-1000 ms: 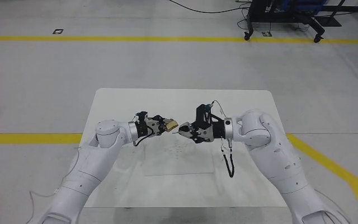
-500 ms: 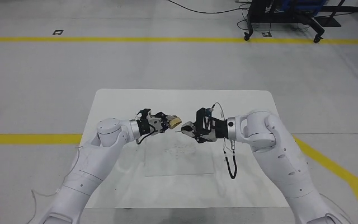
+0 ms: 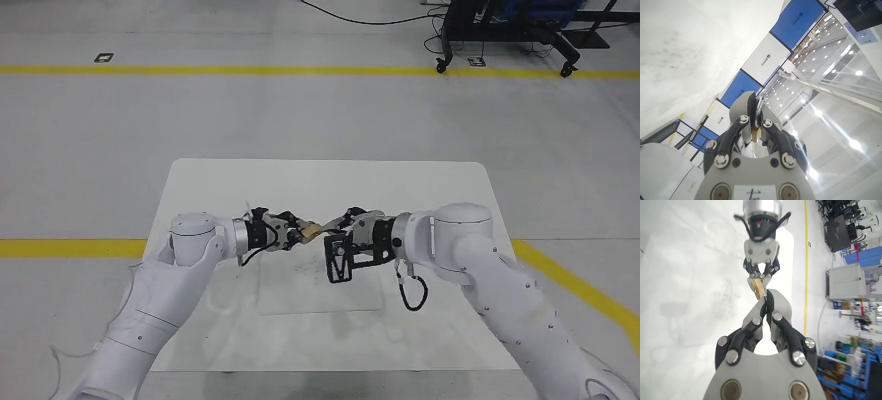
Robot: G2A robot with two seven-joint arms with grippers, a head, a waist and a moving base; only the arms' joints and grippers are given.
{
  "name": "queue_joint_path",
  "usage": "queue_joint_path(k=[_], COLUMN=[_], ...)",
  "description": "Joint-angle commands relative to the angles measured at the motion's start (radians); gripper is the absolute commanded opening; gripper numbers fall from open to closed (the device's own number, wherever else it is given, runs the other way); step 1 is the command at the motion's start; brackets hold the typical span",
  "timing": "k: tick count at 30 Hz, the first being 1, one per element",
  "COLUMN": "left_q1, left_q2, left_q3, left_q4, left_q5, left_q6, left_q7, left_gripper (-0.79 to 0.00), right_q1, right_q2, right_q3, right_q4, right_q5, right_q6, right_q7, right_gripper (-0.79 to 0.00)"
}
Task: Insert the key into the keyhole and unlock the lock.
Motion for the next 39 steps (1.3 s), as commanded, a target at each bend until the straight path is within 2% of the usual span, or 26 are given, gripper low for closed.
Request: queue_joint_path(k=[1, 5, 11, 15, 24, 39], left_q1=[0.0, -0.008, -0.017, -0.025, -0.043, -0.038], left_q2=[-0.003, -0.007, -0.014, -0.02, -0.032, -0.038], left_q3=[0.006, 0.018, 0.029, 0.043, 0.069, 0.068], left_q4=[0.011, 0.025, 0.04, 0.042, 0.038, 0.03], left_q5=[-0.022, -0.048, -0.08, -0.094, -0.114, -0.125], left_q6=[0.02, 0.057, 0.078, 0.081, 0.049, 0.013], left_q7=[0.003, 0.02, 0.051, 0.073, 0.092, 0.124], left_gripper=[-0.785, -0.785, -0.785, -0.785, -0.785, -0.785], right_q1=[0.022, 0.061, 0.076, 0.075, 0.083, 0.057], right_q2=[0.02, 0.06, 0.102, 0.121, 0.13, 0.121], right_q3=[-0.057, -0.137, -0.155, -0.172, -0.19, -0.152], right_q4=[-0.011, -0.018, -0.032, -0.044, -0.021, -0.059], right_q5=[-0.133, -0.289, -0.35, -0.374, -0.316, -0.23], right_q6=[0.0, 0.0, 0.0, 0.0, 0.0, 0.031], right_q7=[-0.029, -0.104, -0.199, -0.221, -0.155, -0.046], right_gripper=[-0.785, -0.785, -0.785, -0.785, -0.785, -0.785])
